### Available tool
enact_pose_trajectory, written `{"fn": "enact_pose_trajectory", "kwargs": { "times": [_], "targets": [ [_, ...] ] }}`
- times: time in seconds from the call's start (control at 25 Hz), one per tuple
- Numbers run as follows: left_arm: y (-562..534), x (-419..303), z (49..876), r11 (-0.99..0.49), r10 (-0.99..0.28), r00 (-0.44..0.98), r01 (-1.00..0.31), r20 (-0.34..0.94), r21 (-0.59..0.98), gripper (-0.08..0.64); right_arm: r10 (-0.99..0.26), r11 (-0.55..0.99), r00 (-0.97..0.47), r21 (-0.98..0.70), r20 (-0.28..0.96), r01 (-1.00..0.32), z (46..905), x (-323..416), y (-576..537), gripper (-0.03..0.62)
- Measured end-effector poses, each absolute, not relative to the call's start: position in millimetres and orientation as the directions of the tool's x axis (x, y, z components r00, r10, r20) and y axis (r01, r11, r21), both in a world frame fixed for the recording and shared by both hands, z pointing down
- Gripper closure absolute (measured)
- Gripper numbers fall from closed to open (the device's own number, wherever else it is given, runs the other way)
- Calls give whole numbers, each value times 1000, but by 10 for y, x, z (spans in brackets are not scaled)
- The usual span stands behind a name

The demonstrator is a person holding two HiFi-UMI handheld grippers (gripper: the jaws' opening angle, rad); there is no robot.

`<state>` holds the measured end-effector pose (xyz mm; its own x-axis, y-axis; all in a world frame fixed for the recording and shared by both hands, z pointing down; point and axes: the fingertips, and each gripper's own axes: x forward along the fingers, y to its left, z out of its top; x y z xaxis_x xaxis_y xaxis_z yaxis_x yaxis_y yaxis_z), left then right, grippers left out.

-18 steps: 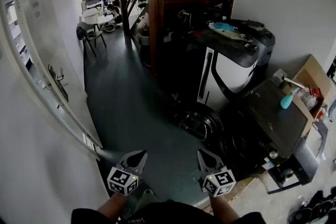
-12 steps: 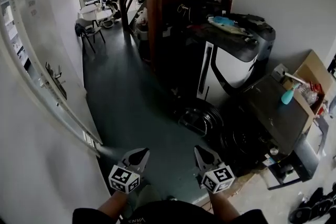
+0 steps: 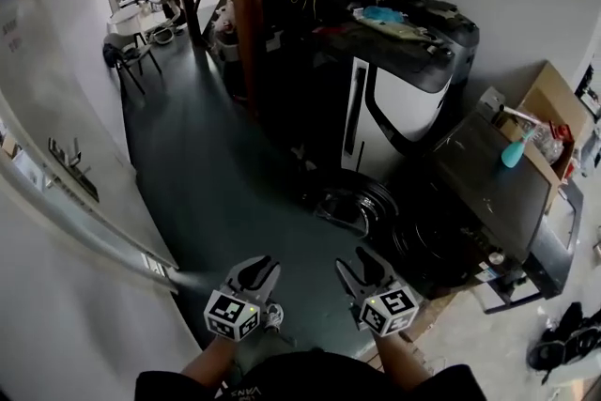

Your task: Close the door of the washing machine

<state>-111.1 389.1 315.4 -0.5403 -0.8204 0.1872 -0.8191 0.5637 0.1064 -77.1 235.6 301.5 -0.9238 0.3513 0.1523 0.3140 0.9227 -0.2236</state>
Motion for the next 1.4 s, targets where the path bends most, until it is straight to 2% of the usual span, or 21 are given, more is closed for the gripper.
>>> {"fn": "enact_pose_trajectory", "kwargs": {
  "times": [0.2,0.56,0.8,1.08,1.4],
  "targets": [
    [3817,-1709,3270,462,-878,-427,-875,218,146,408,260,950,-950,-220,175,220,3050,-1256,2385,373],
    [3812,-2617,3477,282,-934,-236,-948,270,146,403,57,971,-980,-237,192,10,3161,-1853,2437,373],
    [3575,-2998,3755,219,-940,-168,-965,296,147,403,-19,968,-971,-238,238,-78,3318,-1937,2328,370],
    [3013,-3293,4032,165,-938,-114,-978,328,131,393,-48,964,-964,-239,262,-113,3565,-2090,1934,373],
    [2159,-3656,4410,174,-915,-120,-979,386,108,377,21,965,-950,-256,312,-63,3849,-2316,1363,380]
  ]
}}
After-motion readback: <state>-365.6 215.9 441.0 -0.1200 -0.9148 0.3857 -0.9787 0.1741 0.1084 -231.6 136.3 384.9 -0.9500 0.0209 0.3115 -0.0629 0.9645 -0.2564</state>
